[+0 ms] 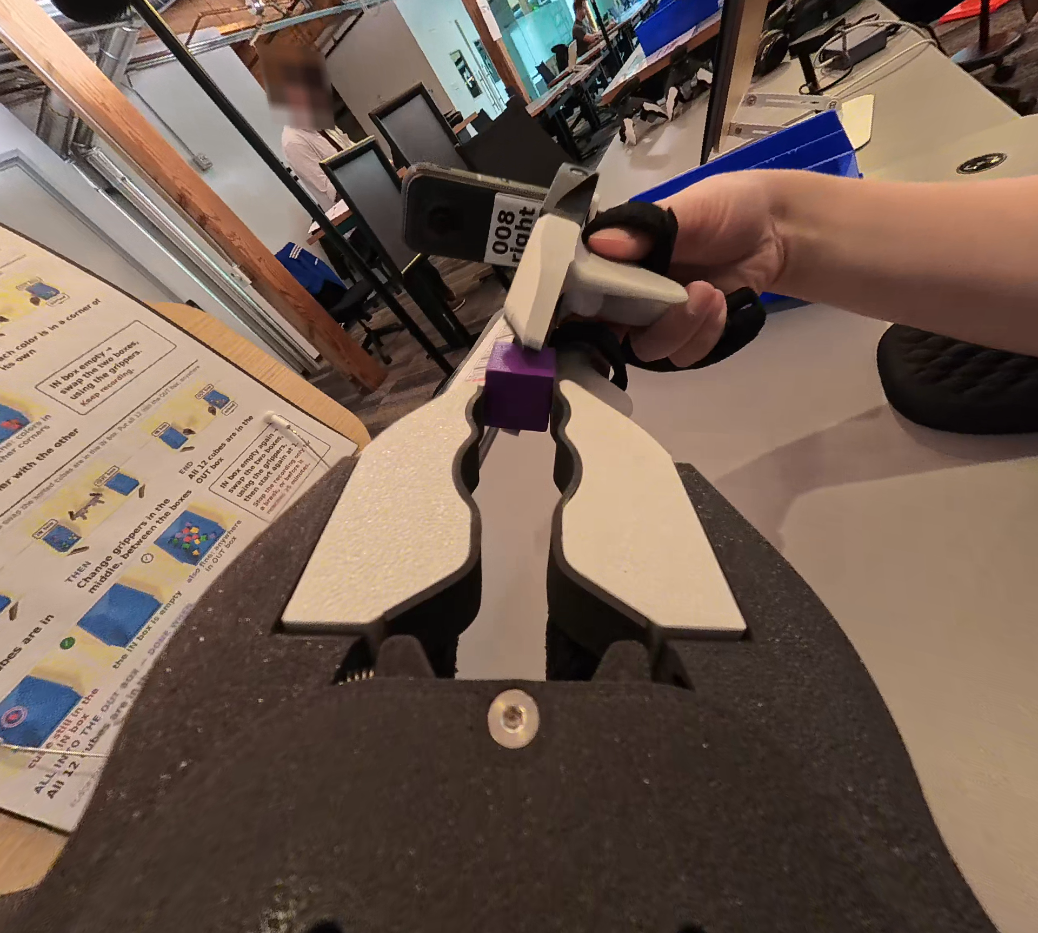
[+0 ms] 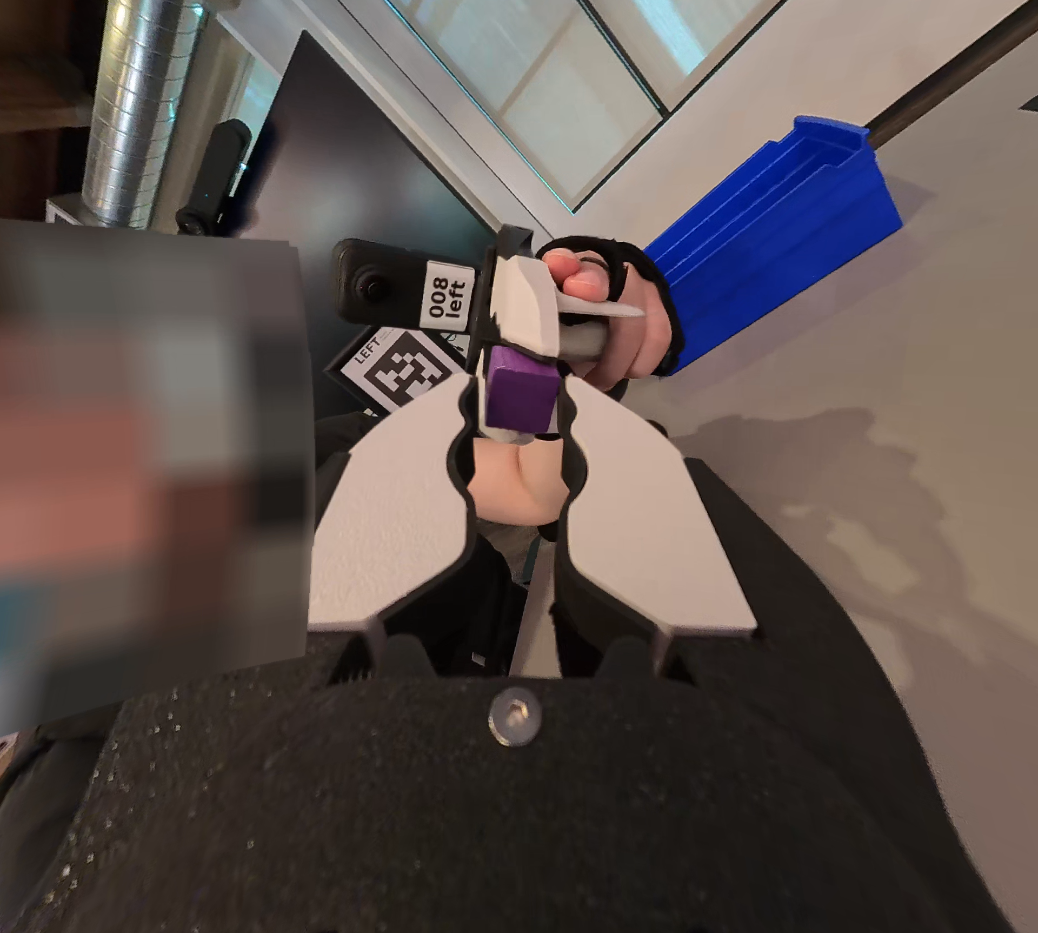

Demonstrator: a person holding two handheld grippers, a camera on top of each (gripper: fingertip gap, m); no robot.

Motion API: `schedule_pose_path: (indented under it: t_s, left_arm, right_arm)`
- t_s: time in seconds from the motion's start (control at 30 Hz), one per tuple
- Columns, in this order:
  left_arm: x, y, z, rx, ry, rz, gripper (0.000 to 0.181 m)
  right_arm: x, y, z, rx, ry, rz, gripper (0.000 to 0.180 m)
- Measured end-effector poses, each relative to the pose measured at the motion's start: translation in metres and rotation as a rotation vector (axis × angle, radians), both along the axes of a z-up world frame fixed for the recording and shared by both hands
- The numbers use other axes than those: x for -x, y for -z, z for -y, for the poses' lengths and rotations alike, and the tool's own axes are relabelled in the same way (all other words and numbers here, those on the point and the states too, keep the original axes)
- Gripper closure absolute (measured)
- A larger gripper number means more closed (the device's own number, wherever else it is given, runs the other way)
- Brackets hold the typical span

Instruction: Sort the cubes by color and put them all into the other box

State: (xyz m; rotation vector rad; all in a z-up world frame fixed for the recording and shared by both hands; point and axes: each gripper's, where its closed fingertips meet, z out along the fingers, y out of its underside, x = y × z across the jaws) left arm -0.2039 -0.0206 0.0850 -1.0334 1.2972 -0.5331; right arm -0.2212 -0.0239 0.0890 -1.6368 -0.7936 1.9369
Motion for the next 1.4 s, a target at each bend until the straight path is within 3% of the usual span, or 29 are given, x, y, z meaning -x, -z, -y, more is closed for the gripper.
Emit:
schedule_pose_path:
  t_s: [0.33, 0.5, 0.57, 0.67, 0.73, 0.83, 0.97, 1.17, 1.4]
  left_arm:
    - [-0.003, 0.007, 0.004, 0.046, 0.007, 0.006, 0.153]
    - [0.012, -0.001, -0.006, 0.054, -0.046, 0.022, 0.142]
    - [0.021, -0.002, -0.014, 0.064, -0.08, 0.021, 0.144]
    - [0.033, 0.002, -0.028, 0.063, -0.148, 0.002, 0.147]
    - [0.037, 0.002, -0.034, 0.056, -0.18, -0.006, 0.149]
    - [0.04, 0.002, -0.04, 0.047, -0.221, -0.012, 0.151]
    - [0.043, 0.006, -0.047, 0.038, -0.272, -0.033, 0.152]
    - [0.04, -0.006, -0.046, 0.06, -0.26, 0.055, 0.155]
    - [0.042, 0.006, -0.06, 0.088, -0.311, 0.083, 0.161]
  right_arm:
    - [-0.007, 0.0, -0.001, -0.038, 0.023, 0.037, 0.158]
    - [-0.054, -0.024, 0.01, -0.175, 0.143, 0.128, 0.158]
    - [-0.095, -0.036, 0.019, -0.272, 0.304, 0.242, 0.158]
    - [-0.195, -0.032, 0.031, -0.382, 0.74, 0.596, 0.158]
    - [-0.27, -0.019, 0.055, -0.351, 0.982, 0.806, 0.158]
    - [-0.343, 0.01, 0.089, -0.179, 1.12, 0.881, 0.158]
    - [-0.41, 0.071, 0.095, 0.095, 1.036, 1.107, 0.158]
    - [-0.433, 0.17, 0.1, 0.316, 0.777, 1.29, 0.158]
    - [-0.419, 0.214, 0.087, 0.359, 0.67, 1.319, 0.158]
